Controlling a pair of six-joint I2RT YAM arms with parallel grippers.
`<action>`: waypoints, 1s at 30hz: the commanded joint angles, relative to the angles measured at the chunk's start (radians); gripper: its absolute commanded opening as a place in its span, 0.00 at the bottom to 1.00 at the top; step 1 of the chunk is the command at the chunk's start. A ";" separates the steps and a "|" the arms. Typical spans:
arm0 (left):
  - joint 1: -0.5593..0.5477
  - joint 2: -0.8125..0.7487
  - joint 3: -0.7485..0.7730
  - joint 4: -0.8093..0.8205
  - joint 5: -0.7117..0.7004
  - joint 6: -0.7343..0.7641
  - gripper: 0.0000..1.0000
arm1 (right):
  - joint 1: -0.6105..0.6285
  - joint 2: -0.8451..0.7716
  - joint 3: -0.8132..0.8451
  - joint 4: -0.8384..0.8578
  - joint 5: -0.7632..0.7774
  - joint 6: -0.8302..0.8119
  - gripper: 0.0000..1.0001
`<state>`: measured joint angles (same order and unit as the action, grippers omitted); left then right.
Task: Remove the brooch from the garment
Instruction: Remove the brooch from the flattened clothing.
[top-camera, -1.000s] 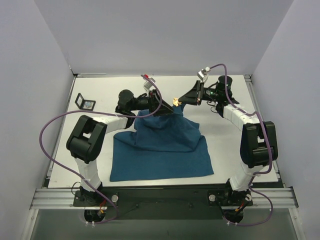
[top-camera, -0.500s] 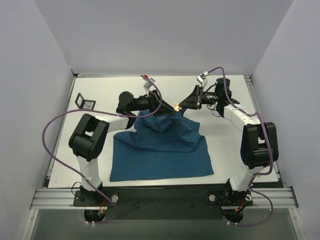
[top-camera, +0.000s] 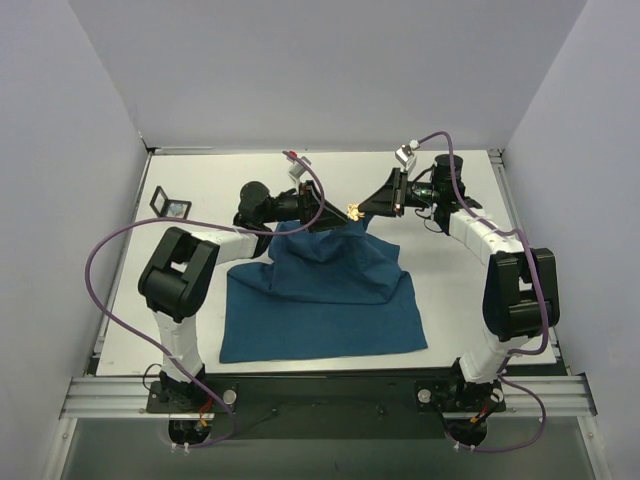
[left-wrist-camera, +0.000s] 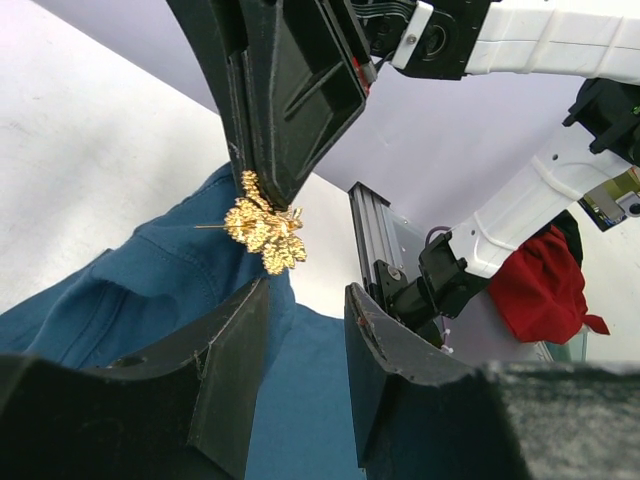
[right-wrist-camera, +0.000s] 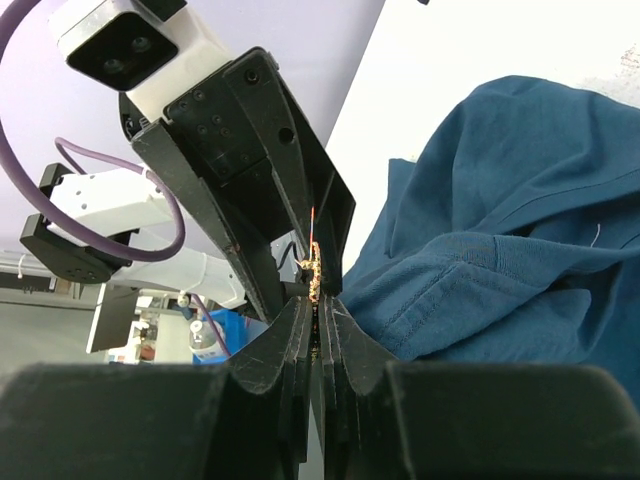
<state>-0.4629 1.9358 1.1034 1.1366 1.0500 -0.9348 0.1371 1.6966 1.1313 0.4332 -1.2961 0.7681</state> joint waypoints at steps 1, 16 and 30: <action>0.004 0.025 0.061 -0.004 -0.025 0.017 0.46 | 0.002 -0.057 0.019 0.062 -0.032 0.008 0.00; 0.010 0.051 0.070 0.087 -0.035 -0.062 0.45 | 0.018 -0.051 0.041 -0.053 -0.022 -0.085 0.00; -0.002 0.063 0.081 0.115 -0.018 -0.096 0.34 | 0.032 -0.044 0.062 -0.120 -0.006 -0.144 0.00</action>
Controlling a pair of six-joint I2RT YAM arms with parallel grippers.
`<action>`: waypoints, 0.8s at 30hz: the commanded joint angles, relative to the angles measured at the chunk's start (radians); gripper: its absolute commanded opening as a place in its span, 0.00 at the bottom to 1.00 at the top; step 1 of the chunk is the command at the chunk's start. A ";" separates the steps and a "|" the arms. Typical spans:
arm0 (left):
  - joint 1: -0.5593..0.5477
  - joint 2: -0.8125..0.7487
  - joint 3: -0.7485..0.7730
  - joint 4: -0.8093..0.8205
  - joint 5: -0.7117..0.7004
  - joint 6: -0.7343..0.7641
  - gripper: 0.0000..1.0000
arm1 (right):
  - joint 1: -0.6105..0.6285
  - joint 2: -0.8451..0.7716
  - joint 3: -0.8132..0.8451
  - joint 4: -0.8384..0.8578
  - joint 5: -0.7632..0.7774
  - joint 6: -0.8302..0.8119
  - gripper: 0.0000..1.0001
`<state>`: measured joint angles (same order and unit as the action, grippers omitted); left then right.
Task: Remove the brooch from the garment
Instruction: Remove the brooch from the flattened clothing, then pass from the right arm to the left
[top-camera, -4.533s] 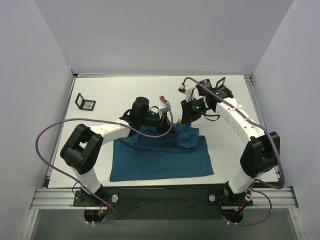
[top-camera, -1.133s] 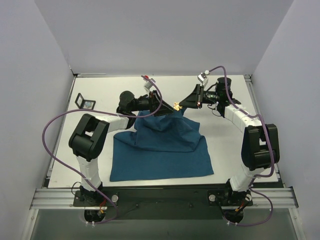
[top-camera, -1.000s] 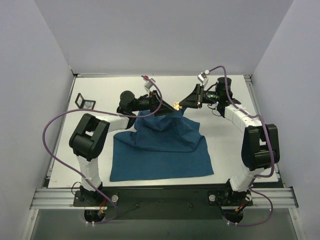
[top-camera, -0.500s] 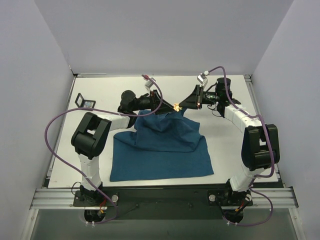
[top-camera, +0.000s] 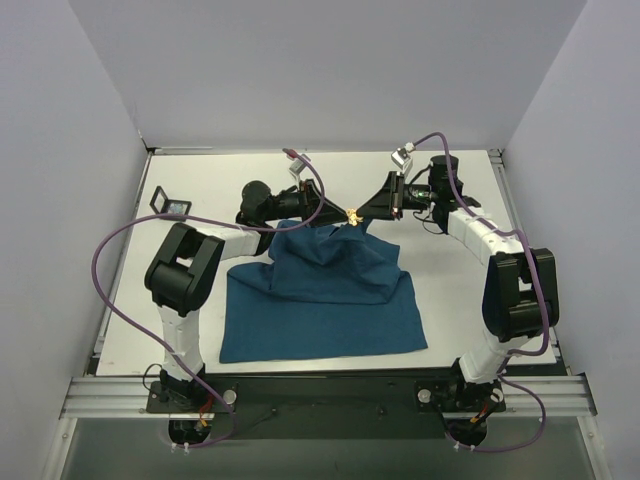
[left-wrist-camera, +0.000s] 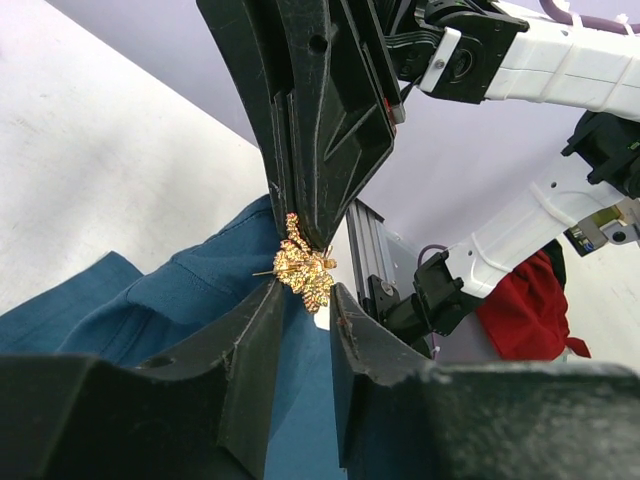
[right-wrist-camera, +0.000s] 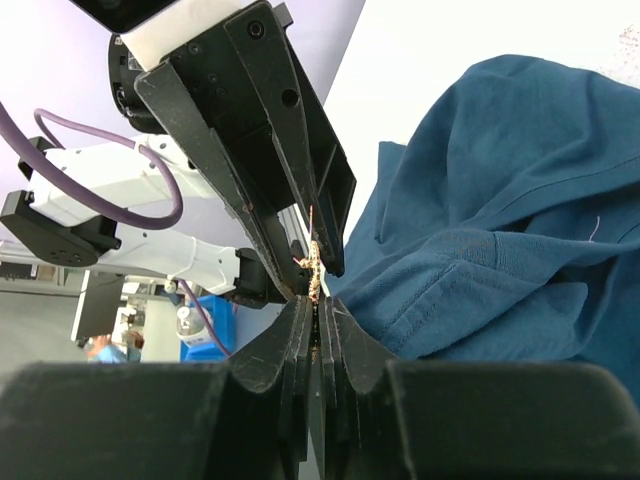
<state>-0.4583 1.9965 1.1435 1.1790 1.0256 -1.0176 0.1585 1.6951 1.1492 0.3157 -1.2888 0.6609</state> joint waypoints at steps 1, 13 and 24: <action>-0.008 0.002 0.039 0.076 0.010 -0.016 0.33 | 0.010 -0.045 0.043 -0.004 -0.012 -0.038 0.00; -0.031 0.005 0.048 0.099 0.027 -0.041 0.25 | 0.021 -0.051 0.063 -0.082 0.003 -0.106 0.00; -0.037 0.005 0.050 0.099 0.031 -0.049 0.00 | 0.041 -0.054 0.093 -0.184 0.022 -0.208 0.00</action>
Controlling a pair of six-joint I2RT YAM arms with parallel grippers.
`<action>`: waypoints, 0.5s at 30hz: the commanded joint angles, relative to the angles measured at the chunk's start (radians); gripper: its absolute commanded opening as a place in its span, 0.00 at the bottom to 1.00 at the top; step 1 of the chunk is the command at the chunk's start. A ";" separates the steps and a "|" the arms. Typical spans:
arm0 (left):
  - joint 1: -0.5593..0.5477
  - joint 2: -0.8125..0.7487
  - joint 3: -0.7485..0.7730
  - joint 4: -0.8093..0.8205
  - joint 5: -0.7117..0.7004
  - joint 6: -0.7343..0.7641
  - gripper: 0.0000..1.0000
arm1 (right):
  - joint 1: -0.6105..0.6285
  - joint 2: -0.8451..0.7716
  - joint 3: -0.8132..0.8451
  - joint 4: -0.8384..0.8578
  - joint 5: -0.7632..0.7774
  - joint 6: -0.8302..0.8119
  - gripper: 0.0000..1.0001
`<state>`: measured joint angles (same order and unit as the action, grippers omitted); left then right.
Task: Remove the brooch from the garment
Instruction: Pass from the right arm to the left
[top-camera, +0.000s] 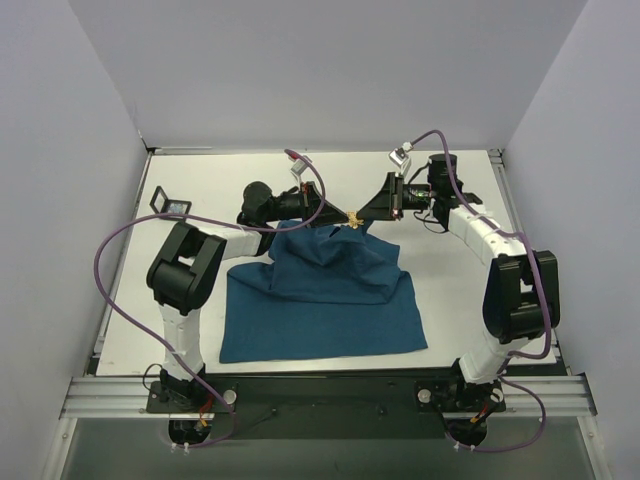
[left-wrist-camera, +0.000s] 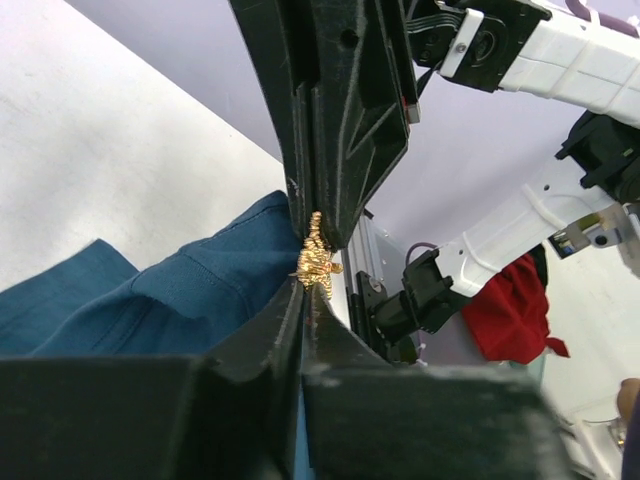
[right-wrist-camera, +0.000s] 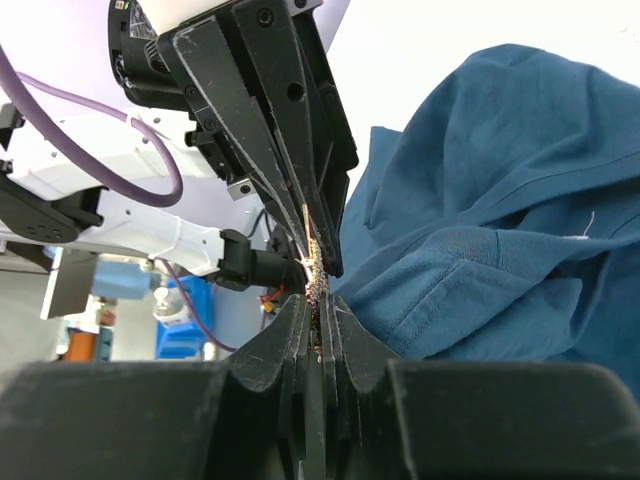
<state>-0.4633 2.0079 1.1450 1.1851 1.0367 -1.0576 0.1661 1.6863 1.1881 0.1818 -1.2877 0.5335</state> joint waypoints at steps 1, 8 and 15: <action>-0.034 -0.005 0.048 0.096 0.023 -0.013 0.00 | 0.036 -0.042 0.060 -0.067 0.025 -0.096 0.00; -0.035 -0.009 0.042 0.110 0.022 -0.024 0.00 | 0.047 -0.042 0.096 -0.165 0.033 -0.173 0.04; -0.006 -0.049 0.010 0.114 0.025 -0.007 0.00 | -0.019 -0.065 0.160 -0.252 0.045 -0.217 0.44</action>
<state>-0.4747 2.0109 1.1454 1.2232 1.0443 -1.0836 0.1764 1.6787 1.2854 -0.0189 -1.2469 0.3714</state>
